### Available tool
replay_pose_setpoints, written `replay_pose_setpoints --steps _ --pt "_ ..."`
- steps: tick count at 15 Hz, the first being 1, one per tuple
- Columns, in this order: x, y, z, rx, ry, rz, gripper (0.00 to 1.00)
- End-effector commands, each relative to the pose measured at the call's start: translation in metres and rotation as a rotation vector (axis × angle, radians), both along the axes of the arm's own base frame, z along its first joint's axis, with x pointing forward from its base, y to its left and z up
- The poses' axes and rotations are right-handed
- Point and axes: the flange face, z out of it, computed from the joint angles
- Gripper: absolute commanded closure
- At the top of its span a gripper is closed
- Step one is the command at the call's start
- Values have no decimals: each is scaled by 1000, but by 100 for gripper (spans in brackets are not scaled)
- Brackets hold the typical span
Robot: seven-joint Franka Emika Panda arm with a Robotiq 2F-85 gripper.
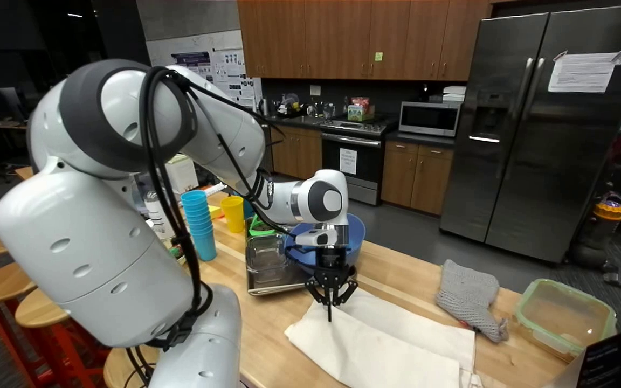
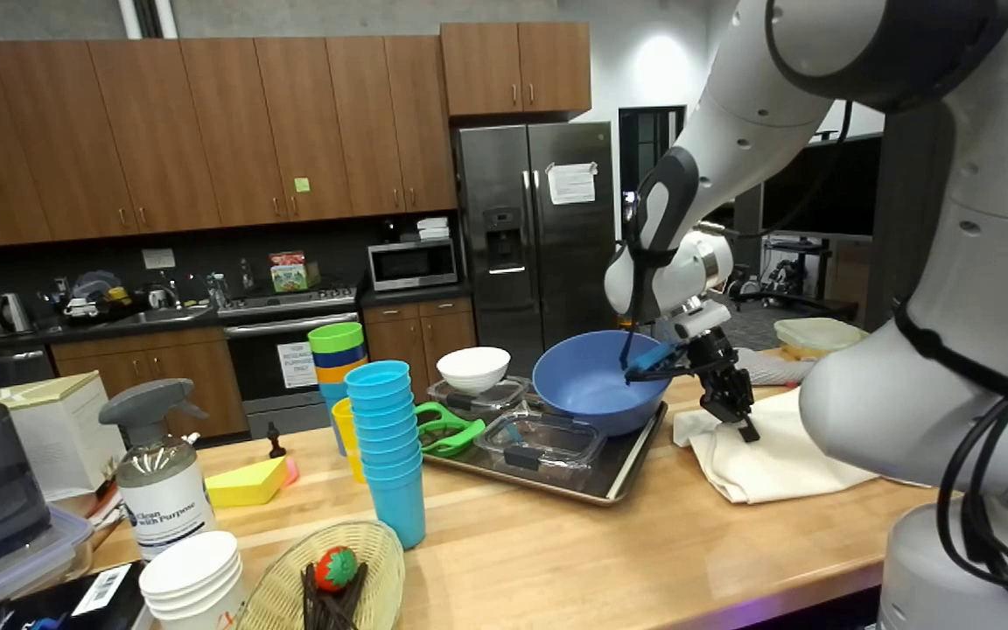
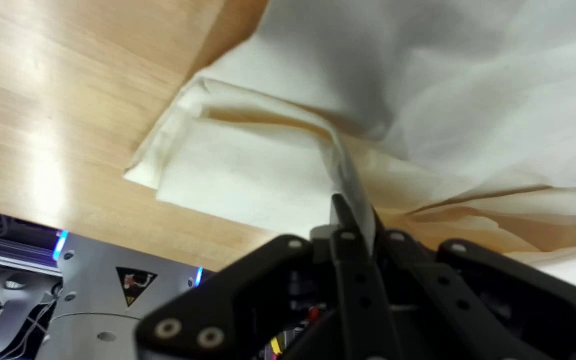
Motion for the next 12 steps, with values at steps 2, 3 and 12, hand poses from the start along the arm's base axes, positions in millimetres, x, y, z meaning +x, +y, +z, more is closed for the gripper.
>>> replay_pose_setpoints --steps 2,3,12 --pt "5 21 -11 -65 -85 104 99" --pt "5 26 -13 -70 -101 156 99" --pt "10 24 -22 -135 -236 358 99"
